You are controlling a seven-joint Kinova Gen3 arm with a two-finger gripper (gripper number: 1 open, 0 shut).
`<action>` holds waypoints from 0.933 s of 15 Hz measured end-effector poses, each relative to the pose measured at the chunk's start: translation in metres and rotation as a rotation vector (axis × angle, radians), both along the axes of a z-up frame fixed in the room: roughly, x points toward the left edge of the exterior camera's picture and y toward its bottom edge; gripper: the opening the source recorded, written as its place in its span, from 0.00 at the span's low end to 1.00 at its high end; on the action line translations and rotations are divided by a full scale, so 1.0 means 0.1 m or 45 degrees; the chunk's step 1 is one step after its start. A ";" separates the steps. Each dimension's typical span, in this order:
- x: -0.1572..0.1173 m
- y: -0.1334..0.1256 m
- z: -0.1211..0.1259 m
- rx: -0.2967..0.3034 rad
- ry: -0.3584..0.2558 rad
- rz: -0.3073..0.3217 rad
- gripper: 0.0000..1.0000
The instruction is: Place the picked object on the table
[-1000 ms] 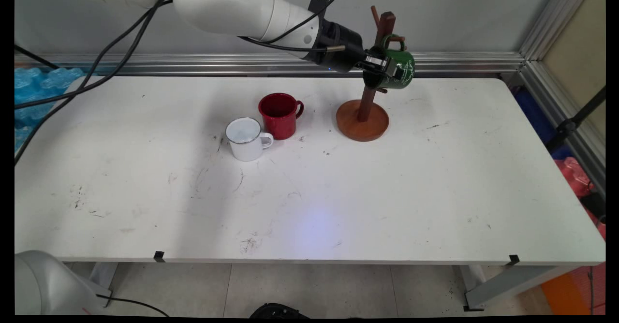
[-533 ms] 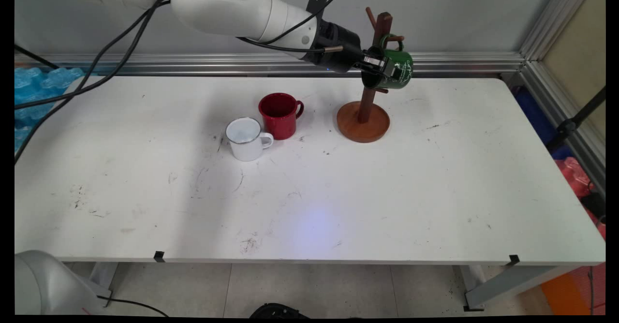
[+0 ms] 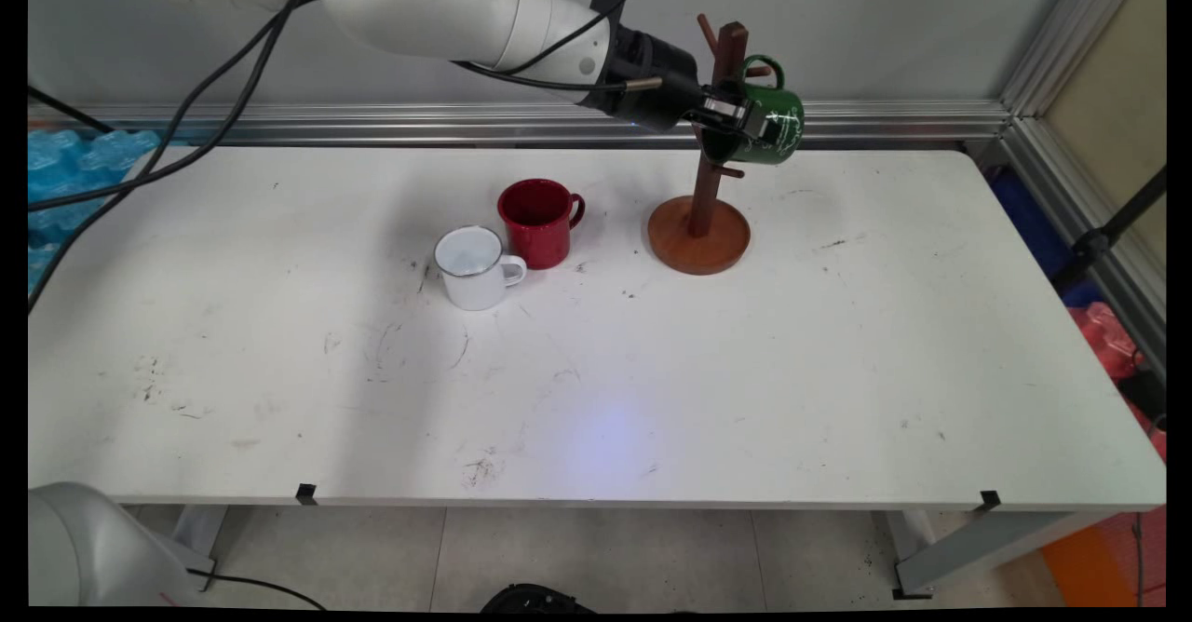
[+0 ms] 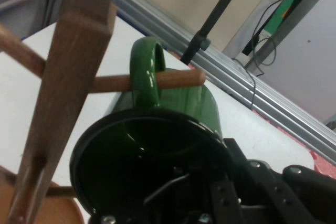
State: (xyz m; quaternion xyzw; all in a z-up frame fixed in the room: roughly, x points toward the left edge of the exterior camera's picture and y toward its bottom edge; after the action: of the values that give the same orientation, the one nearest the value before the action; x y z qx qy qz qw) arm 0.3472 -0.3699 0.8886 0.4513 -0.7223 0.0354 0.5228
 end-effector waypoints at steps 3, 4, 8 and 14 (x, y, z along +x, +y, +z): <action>-0.01 0.04 0.05 -0.008 0.006 -0.018 0.00; -0.02 0.06 0.07 -0.010 0.009 -0.027 0.00; -0.07 0.12 0.13 -0.015 0.021 -0.054 0.00; -0.13 0.23 0.25 -0.018 0.023 -0.095 0.00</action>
State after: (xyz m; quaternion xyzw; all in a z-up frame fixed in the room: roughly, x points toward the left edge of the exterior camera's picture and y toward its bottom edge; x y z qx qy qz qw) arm 0.3342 -0.3466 0.9141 0.4209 -0.7335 0.0169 0.5335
